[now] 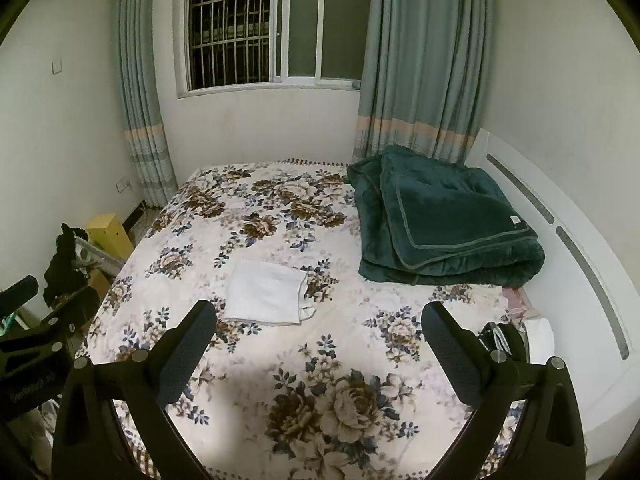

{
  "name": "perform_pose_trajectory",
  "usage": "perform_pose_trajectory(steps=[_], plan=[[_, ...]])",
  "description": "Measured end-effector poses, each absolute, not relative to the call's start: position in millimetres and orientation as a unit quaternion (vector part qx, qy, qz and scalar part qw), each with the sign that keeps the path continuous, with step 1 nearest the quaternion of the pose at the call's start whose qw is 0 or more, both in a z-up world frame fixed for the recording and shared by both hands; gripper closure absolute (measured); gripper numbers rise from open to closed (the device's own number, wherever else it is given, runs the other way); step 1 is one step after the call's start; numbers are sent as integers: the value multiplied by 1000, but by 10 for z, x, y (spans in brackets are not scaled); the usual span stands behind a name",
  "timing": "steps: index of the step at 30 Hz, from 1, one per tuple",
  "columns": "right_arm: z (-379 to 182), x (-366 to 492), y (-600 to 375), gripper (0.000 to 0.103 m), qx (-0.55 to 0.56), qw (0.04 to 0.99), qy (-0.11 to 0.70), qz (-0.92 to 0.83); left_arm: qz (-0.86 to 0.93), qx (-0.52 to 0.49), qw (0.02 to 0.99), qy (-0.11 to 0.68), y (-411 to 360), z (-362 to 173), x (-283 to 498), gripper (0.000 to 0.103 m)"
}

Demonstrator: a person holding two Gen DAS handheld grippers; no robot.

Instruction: Fold small clothes

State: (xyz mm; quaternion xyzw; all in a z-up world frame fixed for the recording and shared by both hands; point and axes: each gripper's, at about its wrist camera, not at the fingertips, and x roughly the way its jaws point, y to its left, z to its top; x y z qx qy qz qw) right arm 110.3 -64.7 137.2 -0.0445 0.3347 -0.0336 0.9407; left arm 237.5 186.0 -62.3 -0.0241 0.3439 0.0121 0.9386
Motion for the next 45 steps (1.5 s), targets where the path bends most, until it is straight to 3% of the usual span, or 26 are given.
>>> perform_pose_trajectory(steps=[45], plan=[[1493, 917, -615, 0, -42, 941, 334, -36, 16, -23, 941, 337, 1847, -440, 2240, 0]])
